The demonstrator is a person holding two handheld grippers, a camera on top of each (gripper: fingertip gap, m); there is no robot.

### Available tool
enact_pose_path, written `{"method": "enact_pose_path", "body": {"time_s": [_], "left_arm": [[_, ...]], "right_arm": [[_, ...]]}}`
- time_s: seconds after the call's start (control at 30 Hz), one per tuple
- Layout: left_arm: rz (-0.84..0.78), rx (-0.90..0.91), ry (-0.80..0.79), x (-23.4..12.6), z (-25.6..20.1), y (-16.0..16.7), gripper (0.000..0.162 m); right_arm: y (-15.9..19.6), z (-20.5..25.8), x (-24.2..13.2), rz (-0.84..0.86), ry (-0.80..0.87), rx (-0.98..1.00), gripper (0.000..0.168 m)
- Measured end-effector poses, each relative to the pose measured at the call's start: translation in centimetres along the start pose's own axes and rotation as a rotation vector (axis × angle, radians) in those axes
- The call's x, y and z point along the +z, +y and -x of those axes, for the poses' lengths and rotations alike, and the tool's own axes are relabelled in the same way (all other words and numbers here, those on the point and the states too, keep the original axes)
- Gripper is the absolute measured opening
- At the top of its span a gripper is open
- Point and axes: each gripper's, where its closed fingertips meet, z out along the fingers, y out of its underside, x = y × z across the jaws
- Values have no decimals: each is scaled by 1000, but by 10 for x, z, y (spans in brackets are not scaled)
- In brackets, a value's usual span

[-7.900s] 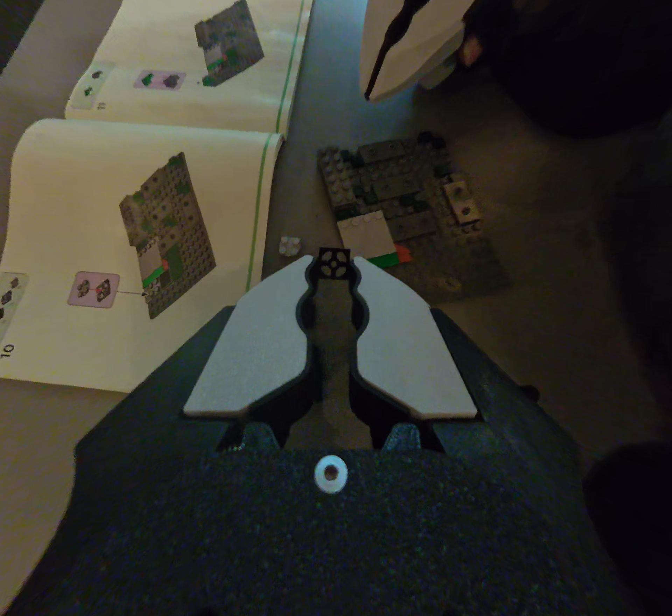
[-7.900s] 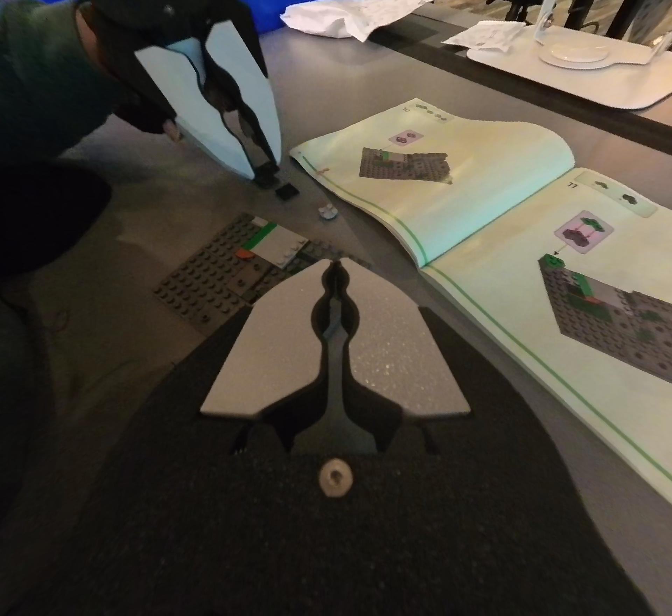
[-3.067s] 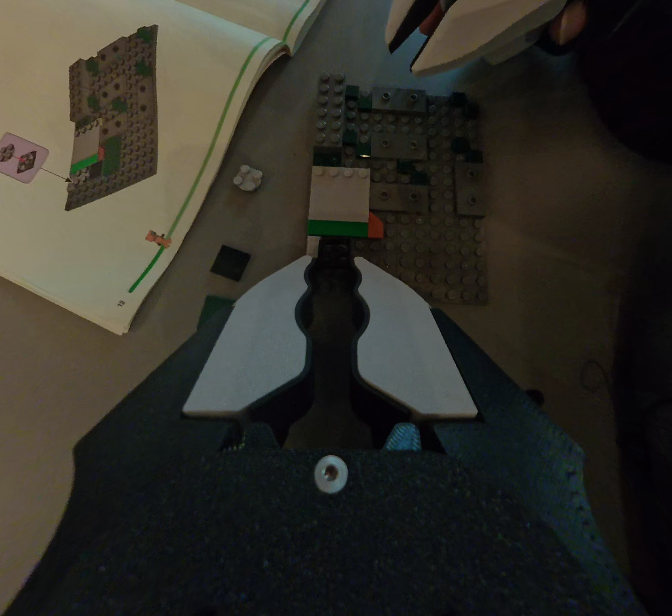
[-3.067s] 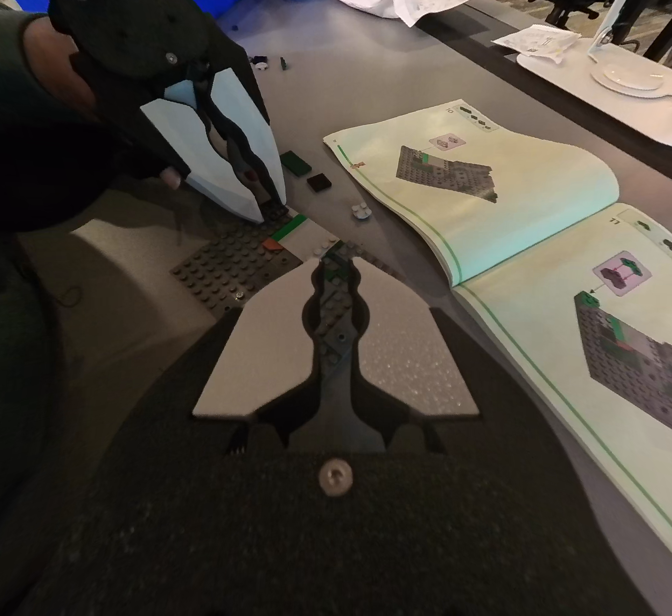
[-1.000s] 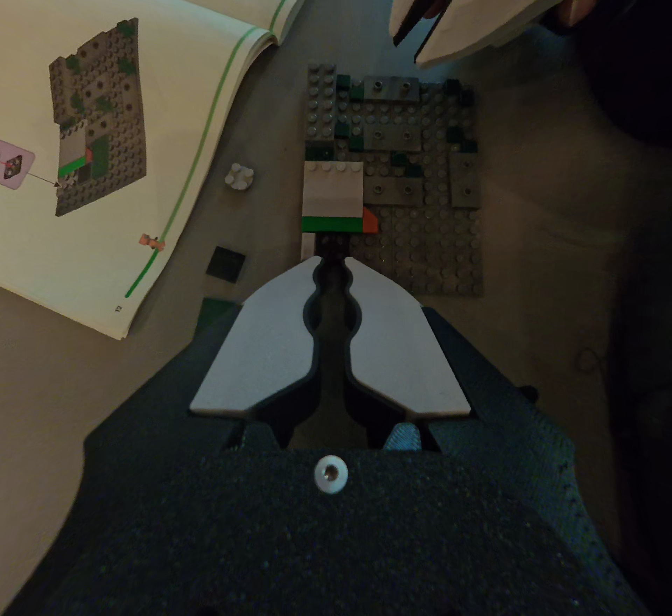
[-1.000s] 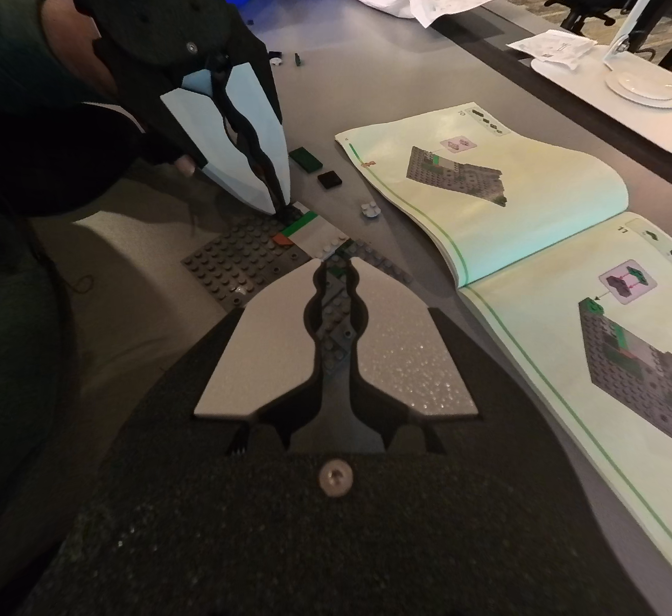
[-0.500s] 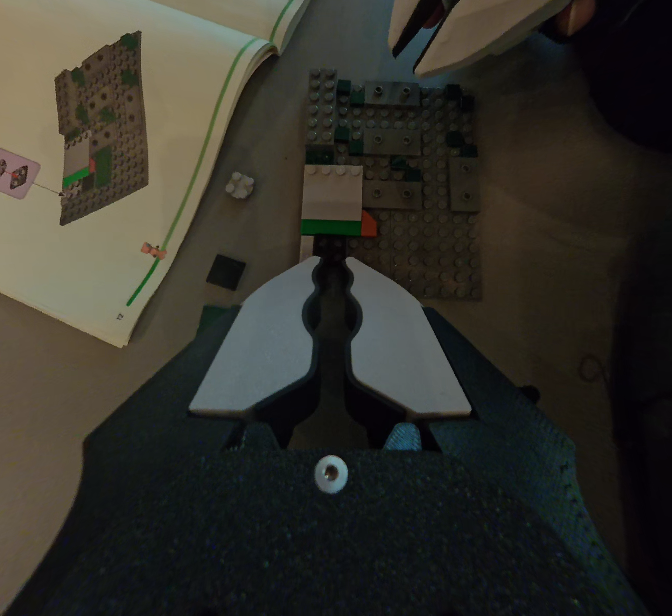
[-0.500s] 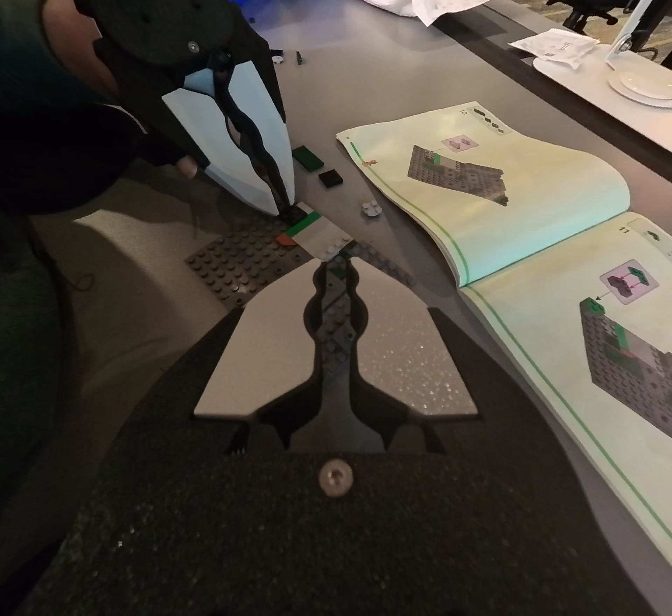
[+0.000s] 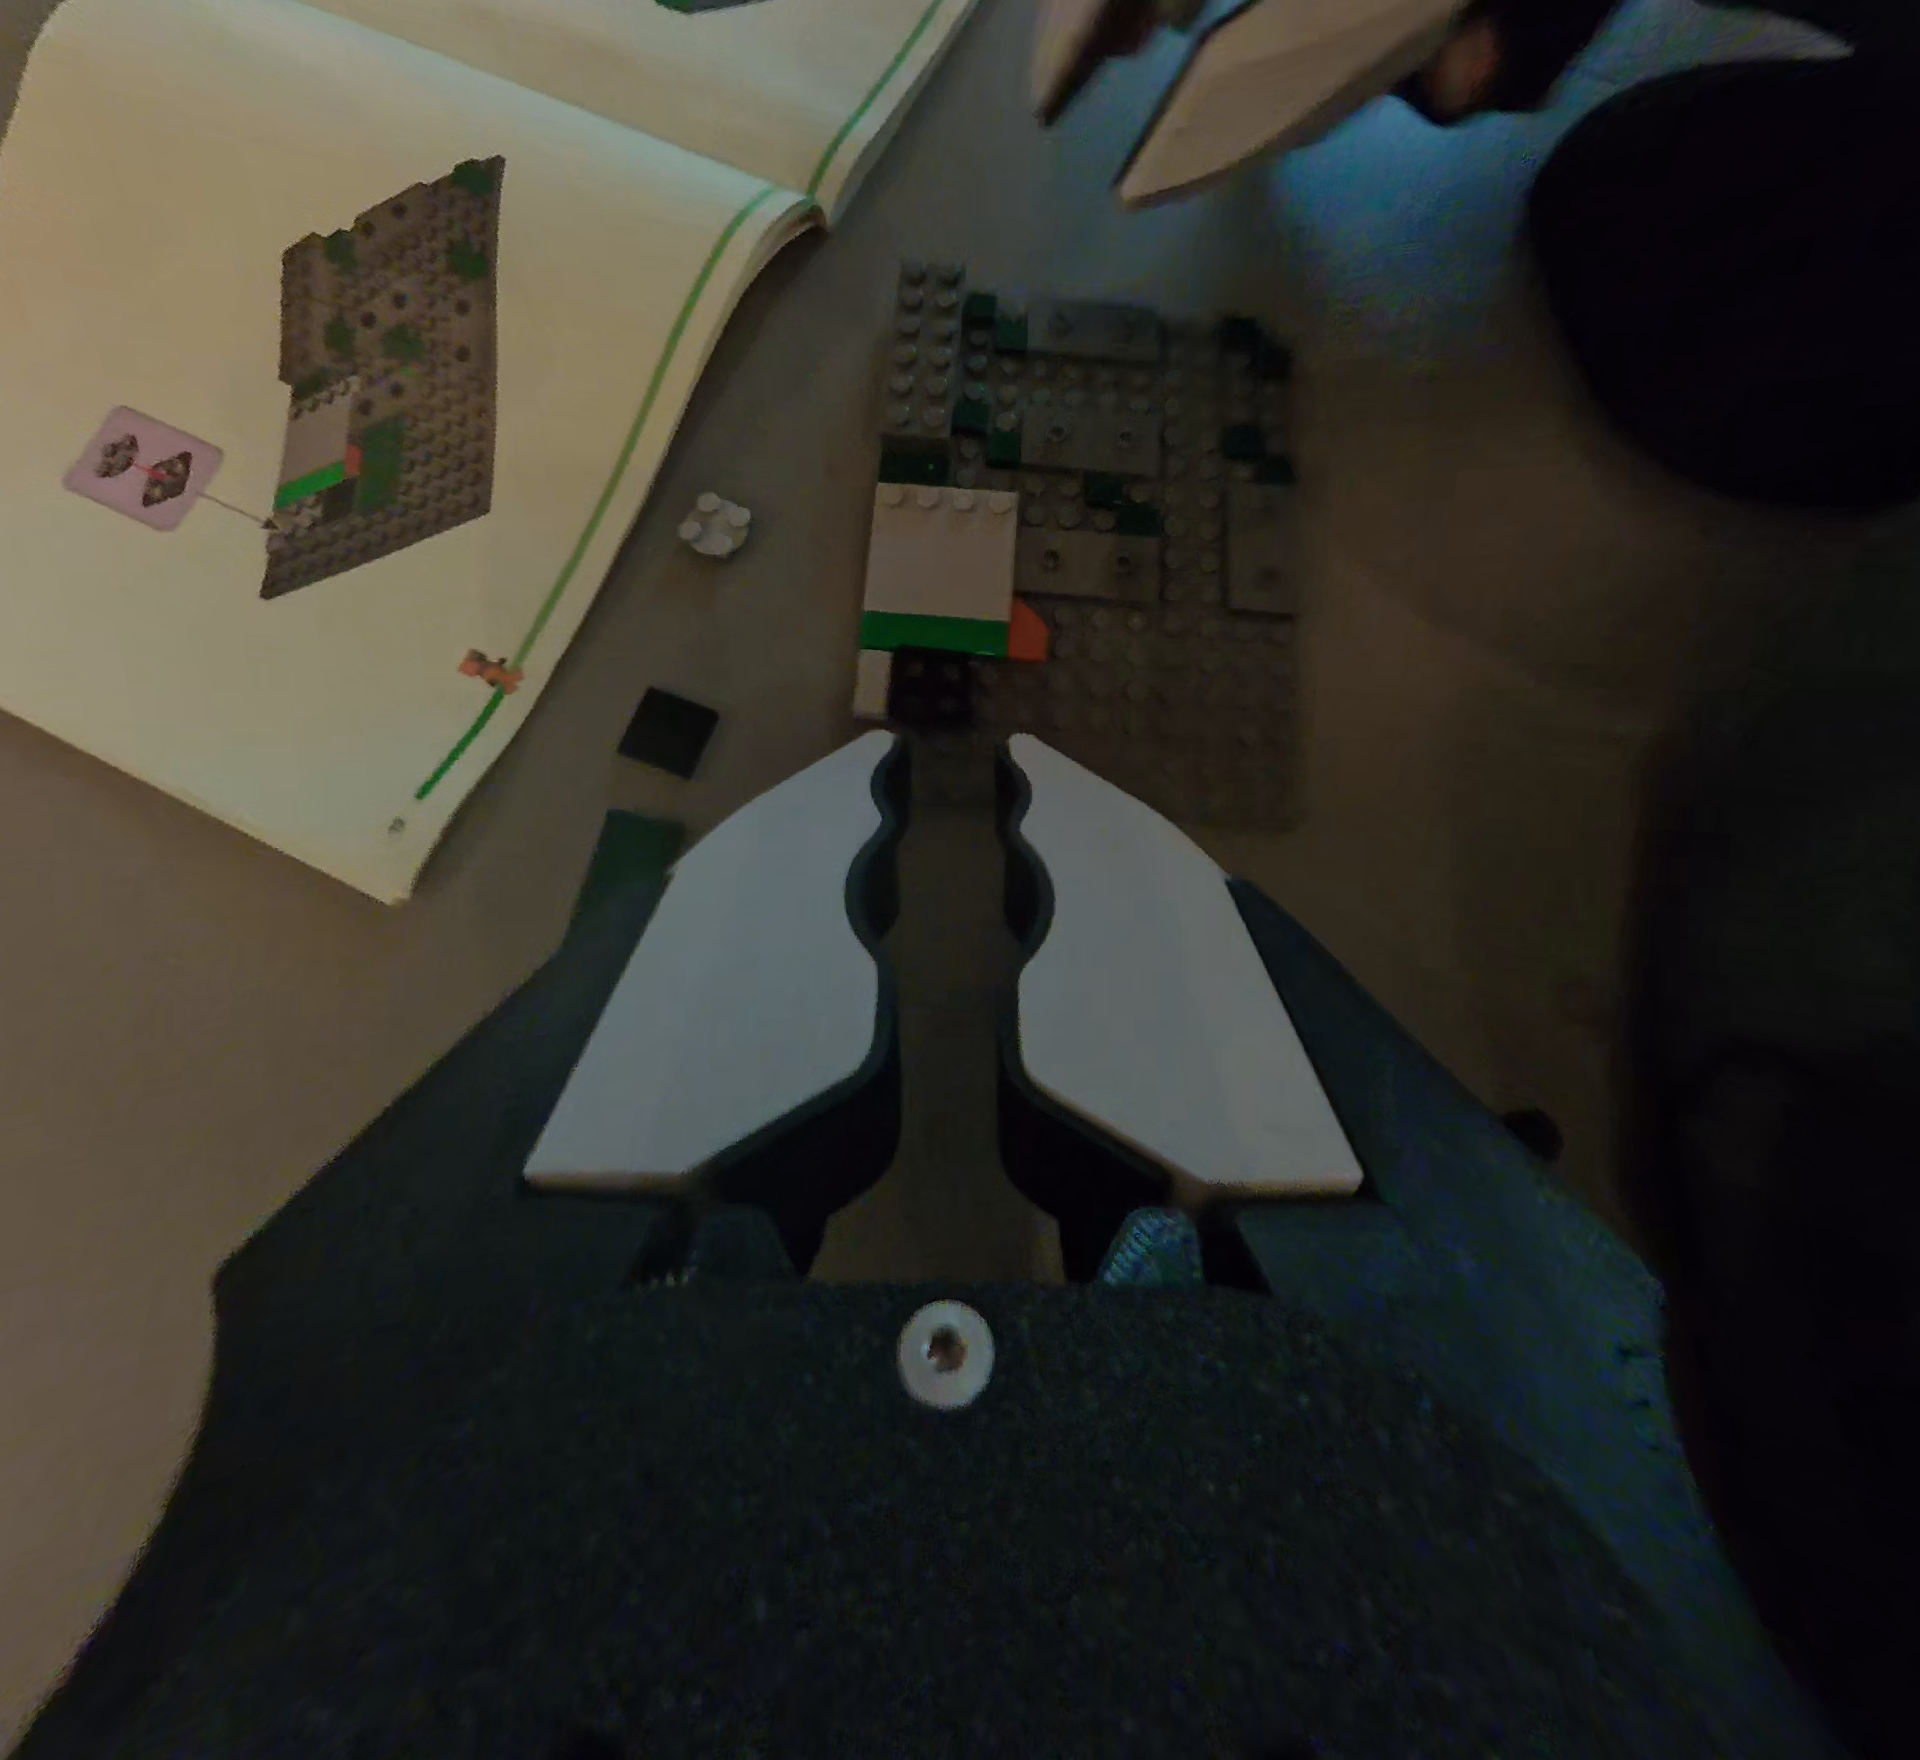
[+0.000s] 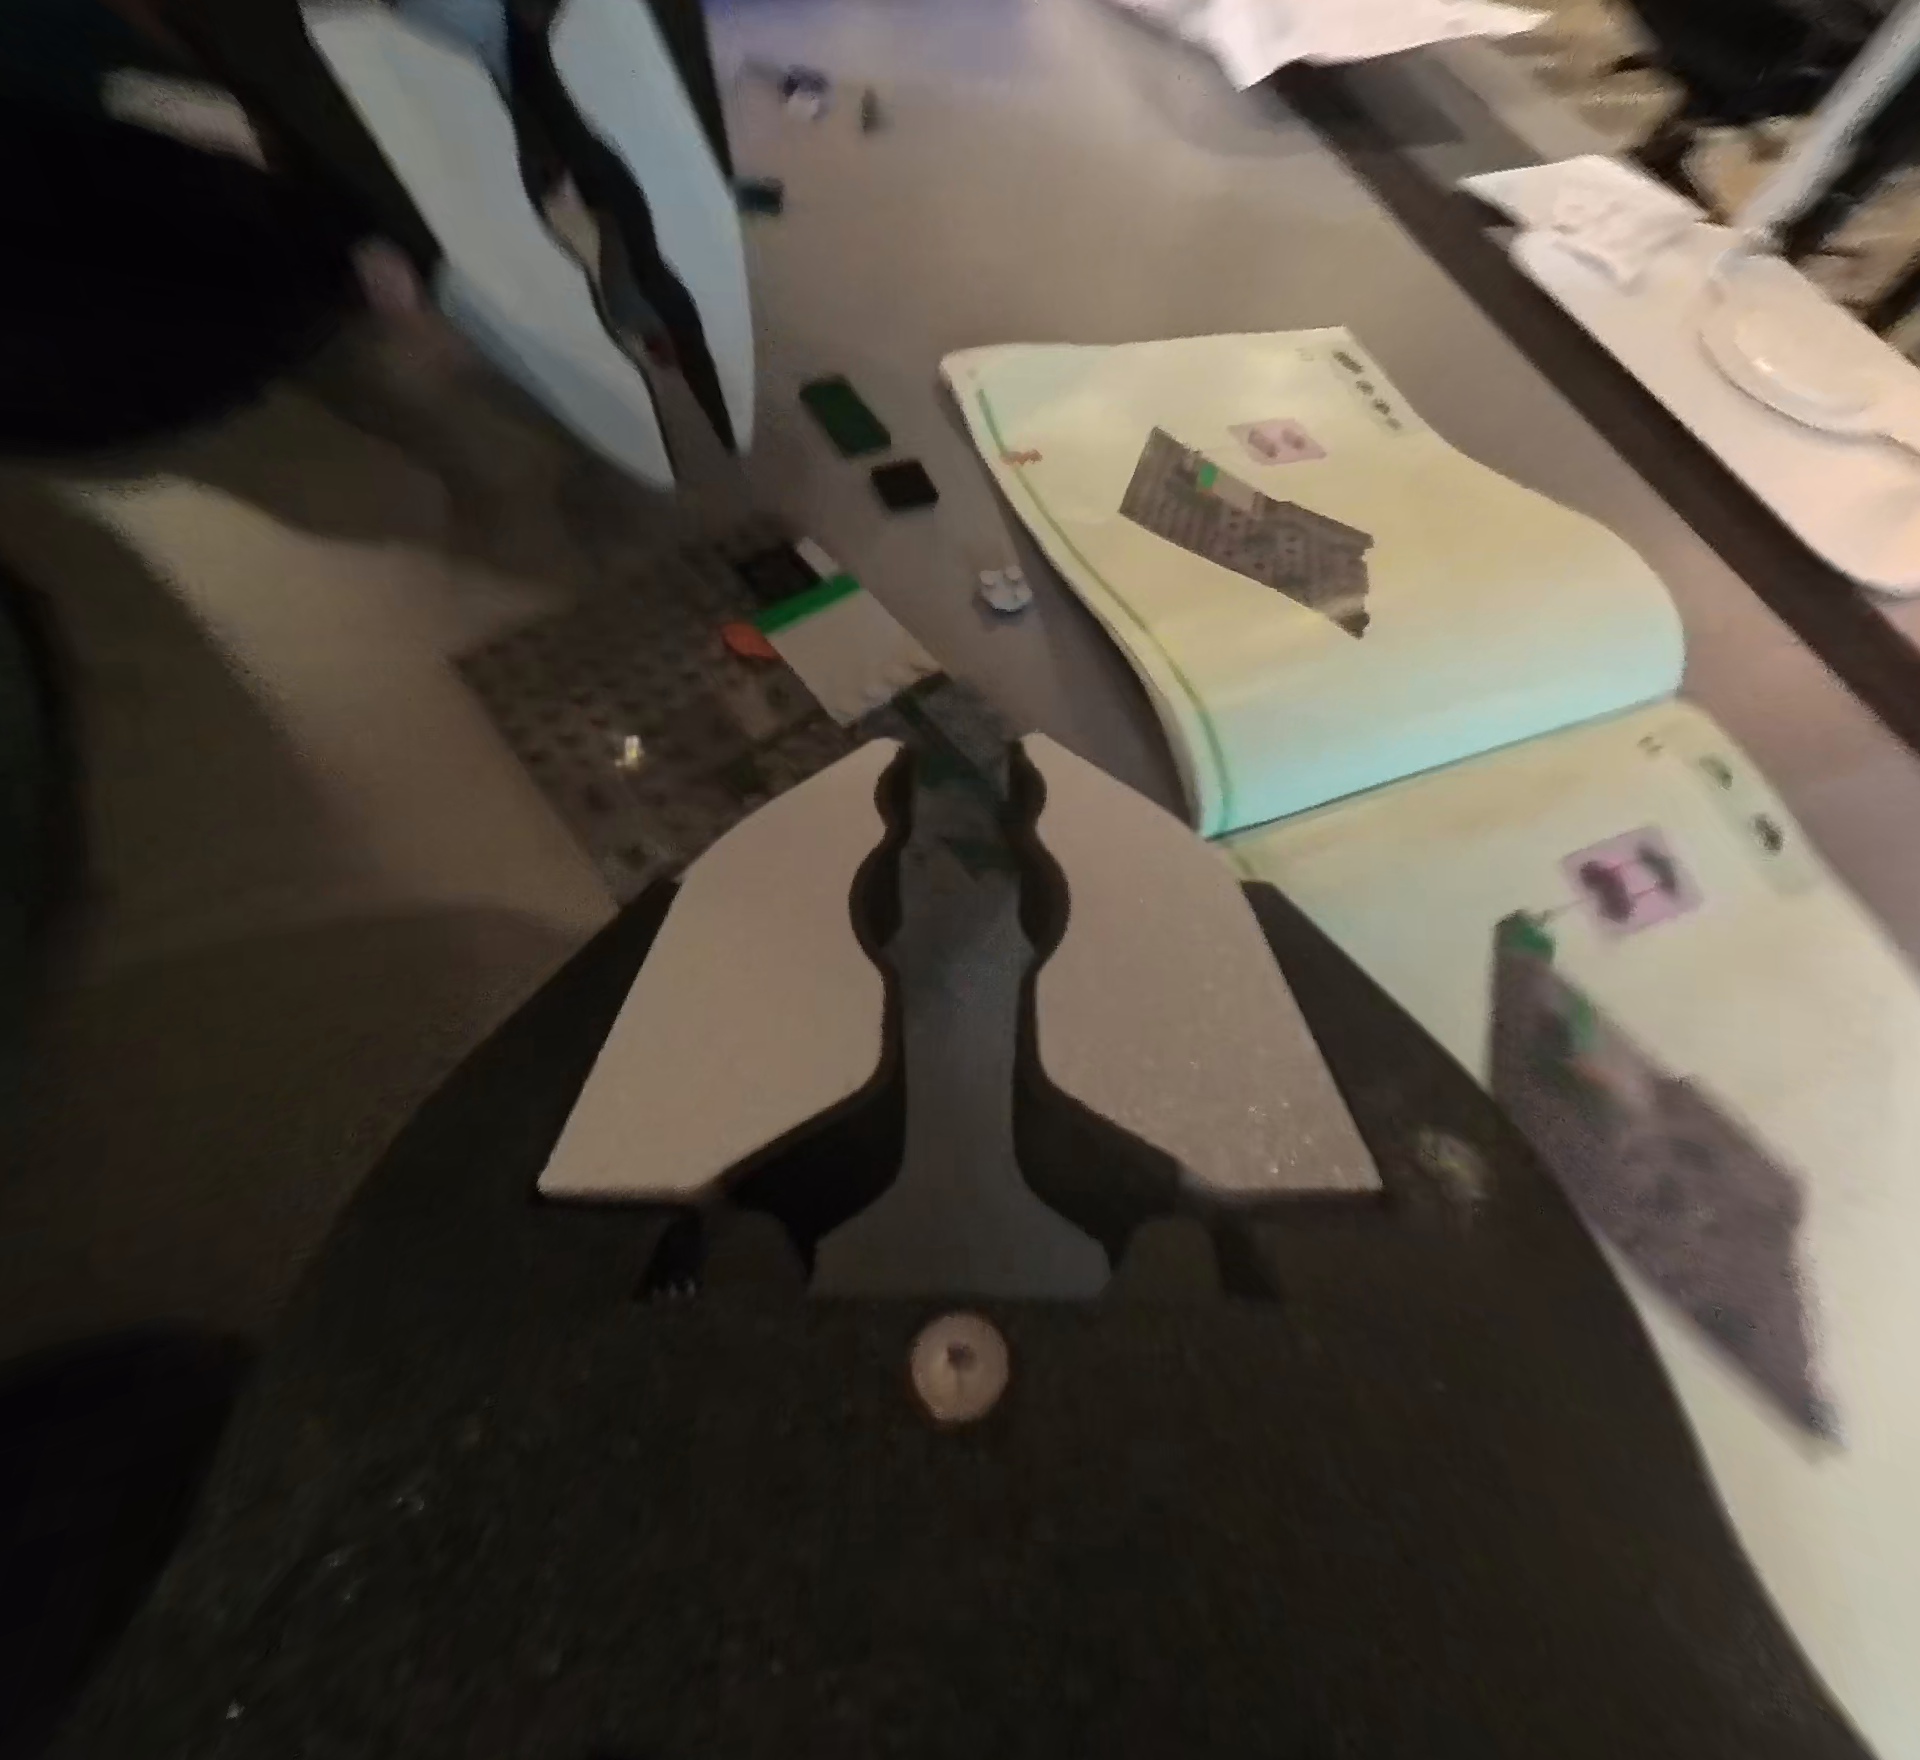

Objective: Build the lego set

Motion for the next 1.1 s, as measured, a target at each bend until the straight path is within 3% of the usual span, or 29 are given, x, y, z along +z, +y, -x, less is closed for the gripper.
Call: {"method": "enact_pose_path", "body": {"time_s": [0.03,0.13,0.37,0.5,0.77,0.97,1.1], "left_arm": [[-8,-4,1,-2,-2,0,15],[-14,-4,-9,-8,-8,2,16],[-26,-31,-61,-22,-17,7,16],[-45,-83,-78,-26,-18,13,17],[-38,-148,-57,-22,-15,19,22],[-92,-261,39,-17,-17,10,26],[-208,-421,192,-21,-24,-12,28]], "right_arm": [[1,-3,2,31,-42,-49,19],[4,-12,14,119,-198,-171,28],[19,-4,43,282,-509,-314,28],[26,2,48,315,-617,-279,17],[22,10,39,266,-628,-173,16],[2,5,14,181,-556,-128,16],[-4,7,0,147,-490,-164,16]]}}
